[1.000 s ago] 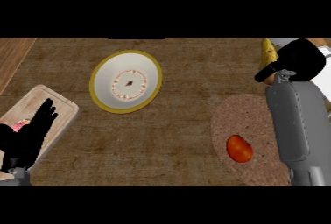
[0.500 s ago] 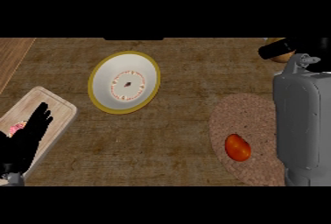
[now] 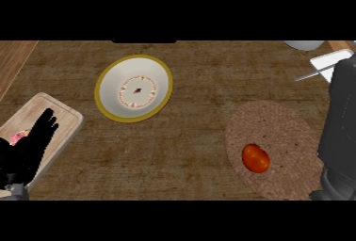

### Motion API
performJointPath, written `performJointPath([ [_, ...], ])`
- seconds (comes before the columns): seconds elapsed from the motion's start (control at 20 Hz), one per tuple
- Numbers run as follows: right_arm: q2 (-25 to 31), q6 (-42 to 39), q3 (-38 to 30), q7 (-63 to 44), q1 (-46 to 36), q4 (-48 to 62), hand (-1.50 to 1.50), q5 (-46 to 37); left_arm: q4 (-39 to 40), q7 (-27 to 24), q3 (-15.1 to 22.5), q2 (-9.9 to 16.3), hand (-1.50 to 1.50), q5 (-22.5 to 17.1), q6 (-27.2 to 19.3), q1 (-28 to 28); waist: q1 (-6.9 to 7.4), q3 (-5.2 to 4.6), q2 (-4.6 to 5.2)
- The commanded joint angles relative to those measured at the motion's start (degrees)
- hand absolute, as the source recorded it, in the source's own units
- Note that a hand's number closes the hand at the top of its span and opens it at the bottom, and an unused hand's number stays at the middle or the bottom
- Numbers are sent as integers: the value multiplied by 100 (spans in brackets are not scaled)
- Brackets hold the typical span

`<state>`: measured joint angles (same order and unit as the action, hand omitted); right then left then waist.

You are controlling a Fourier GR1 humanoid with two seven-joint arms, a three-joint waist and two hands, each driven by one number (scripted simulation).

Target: Pick the pear from the placemat and place it in the tiered shelf

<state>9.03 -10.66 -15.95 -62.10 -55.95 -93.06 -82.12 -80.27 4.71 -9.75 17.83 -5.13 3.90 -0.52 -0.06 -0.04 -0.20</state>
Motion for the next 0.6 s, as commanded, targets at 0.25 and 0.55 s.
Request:
performJointPath([
  [0.25, 929, -1479, -292, -343, -1081, 881, 150, -659, 85, -127, 62, -140, 0, 94, -26, 2, 16, -6, 4],
  [0.55, 1235, -1140, -689, 45, -1164, 1559, 150, -657, -160, 318, 9, -44, 0, 31, -17, 203, 47, 2, 26],
])
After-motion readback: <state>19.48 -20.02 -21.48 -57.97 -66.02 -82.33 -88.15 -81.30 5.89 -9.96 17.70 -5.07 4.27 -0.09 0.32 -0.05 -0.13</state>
